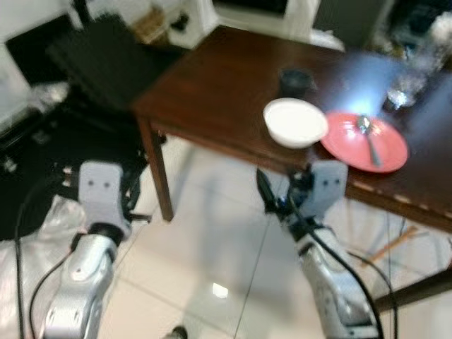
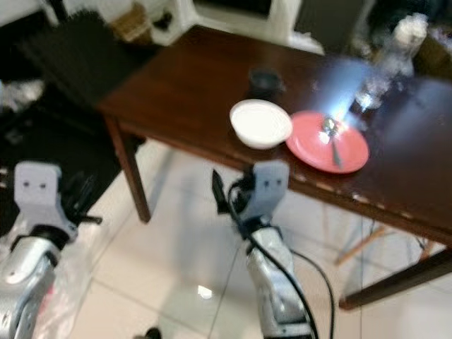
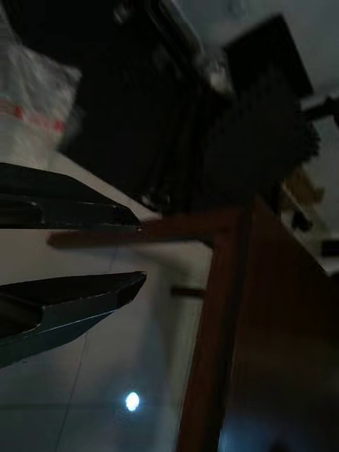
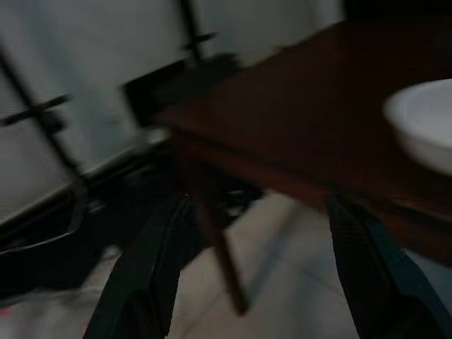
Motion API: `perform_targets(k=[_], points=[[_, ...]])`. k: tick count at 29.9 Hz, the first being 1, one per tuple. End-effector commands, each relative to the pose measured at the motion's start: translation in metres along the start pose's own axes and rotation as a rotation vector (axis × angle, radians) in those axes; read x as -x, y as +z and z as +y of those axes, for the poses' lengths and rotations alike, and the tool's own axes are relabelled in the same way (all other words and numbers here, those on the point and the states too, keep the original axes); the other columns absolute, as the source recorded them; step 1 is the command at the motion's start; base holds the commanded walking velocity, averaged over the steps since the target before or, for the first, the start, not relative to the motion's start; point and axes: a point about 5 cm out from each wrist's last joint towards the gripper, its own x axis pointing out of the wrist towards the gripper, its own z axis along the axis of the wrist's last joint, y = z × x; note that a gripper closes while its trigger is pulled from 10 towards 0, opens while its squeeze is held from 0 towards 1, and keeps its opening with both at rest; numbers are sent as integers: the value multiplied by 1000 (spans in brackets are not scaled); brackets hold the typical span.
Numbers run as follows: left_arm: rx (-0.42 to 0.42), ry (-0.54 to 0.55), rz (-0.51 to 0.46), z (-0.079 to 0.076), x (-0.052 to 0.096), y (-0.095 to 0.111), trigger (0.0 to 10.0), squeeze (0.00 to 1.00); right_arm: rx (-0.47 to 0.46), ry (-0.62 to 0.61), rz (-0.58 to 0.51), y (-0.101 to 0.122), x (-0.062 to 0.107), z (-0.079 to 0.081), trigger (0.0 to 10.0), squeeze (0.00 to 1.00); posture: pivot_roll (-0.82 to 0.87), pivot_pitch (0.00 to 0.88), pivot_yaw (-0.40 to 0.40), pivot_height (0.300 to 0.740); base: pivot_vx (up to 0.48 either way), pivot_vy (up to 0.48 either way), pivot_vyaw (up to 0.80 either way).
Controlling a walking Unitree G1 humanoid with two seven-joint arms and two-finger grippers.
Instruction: Setting the table
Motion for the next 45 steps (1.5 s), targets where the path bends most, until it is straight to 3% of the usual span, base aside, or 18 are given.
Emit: perform_targets(k=[1, 22, 24, 29, 33, 34, 37, 41, 45], points=[[-1, -2, 19, -1, 1, -4, 10000, 0, -6, -16, 19, -4, 3, -4, 10000, 0, -7, 44, 21, 740, 0, 0, 788], [-8, 6, 61, 0, 3, -16, 10000, 0, -13, 21, 49, -12, 7, 1, 10000, 0, -3, 52, 25, 740, 0, 0, 788], [-9, 14, 87, 1, 4, -23, 10000, 0, -5, 19, 81, -20, 10, -2, 10000, 0, -3, 52, 25, 740, 0, 0, 788], [-22, 23, 232, 7, 11, -62, 10000, 0, 61, -58, 224, -56, 25, -32, 10000, 0, -7, 54, 24, 740, 0, 0, 788], [-29, 8, 267, 6, 13, -72, 10000, 0, 42, -78, 272, -67, 32, -40, 10000, 0, -7, 54, 24, 740, 0, 0, 788], [-30, 15, 341, 8, 20, -91, 10000, 0, 7, -112, 346, -85, 43, -50, 10000, 0, -6, 54, 25, 740, 0, 0, 788], [-5, 30, 436, 11, 32, -113, 10000, 0, -5, -154, 425, -103, 58, -60, 10000, 0, -9, 56, 26, 740, 0, 0, 788], [24, 26, 504, 13, 45, -129, 10000, 0, -57, -177, 436, -111, 64, -62, 10000, 0, -9, 60, 26, 740, 0, 0, 788], [40, 40, 516, 15, 48, -133, 10000, 0, -79, -190, 433, -113, 65, -63, 10000, 0, -3, 63, 24, 740, 0, 0, 788]])
